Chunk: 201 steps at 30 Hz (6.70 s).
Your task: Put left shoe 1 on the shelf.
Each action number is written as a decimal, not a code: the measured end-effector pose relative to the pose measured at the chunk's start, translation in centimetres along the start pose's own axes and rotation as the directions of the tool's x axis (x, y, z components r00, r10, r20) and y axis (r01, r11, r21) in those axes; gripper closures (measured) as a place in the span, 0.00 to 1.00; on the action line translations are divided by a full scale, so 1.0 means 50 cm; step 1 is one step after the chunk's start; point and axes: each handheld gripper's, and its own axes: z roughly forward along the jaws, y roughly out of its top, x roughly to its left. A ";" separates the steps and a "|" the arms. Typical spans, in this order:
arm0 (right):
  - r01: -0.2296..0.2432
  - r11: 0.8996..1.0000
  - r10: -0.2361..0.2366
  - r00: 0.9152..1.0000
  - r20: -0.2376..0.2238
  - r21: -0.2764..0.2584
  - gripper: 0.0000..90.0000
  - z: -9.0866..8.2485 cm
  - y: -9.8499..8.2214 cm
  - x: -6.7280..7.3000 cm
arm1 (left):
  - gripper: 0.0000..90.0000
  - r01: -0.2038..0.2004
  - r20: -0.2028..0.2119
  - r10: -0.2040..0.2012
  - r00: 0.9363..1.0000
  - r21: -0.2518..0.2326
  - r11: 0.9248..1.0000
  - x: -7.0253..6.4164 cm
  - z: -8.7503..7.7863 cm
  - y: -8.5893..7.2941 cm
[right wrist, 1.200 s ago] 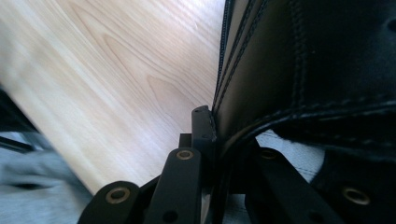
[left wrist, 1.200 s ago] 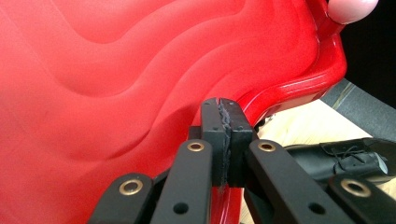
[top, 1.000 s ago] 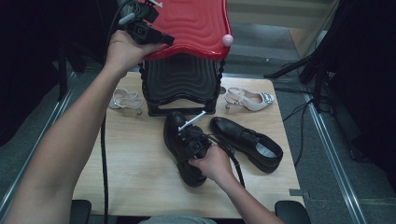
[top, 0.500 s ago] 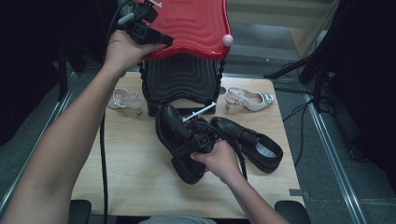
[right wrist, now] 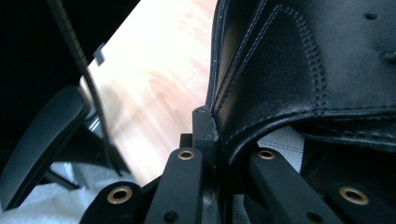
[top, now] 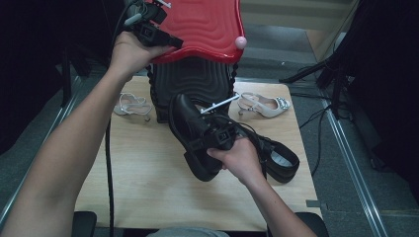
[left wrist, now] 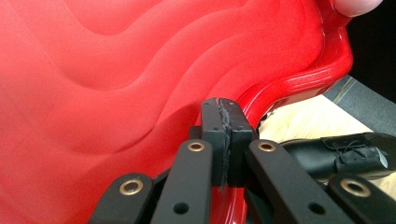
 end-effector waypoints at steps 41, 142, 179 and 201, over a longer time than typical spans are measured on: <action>0.177 0.962 -0.091 0.927 0.365 -0.210 0.96 0.150 0.223 -0.054 | 1.00 0.000 0.039 0.000 0.999 0.006 1.000 0.014 -0.004 -0.008; 0.072 0.951 0.011 0.964 0.267 -0.302 1.00 0.186 0.202 -0.078 | 1.00 -0.006 0.030 0.006 1.000 -0.007 1.000 0.014 -0.005 -0.014; 0.066 0.943 -0.017 0.989 0.150 -0.327 1.00 0.105 0.005 -0.131 | 0.70 0.003 0.139 0.000 0.990 -0.024 1.000 -0.071 -0.053 -0.114; 0.024 0.959 0.006 0.995 0.102 -0.284 0.69 0.065 -0.080 -0.167 | 0.58 0.018 0.186 -0.021 0.982 0.020 1.000 -0.094 -0.003 -0.242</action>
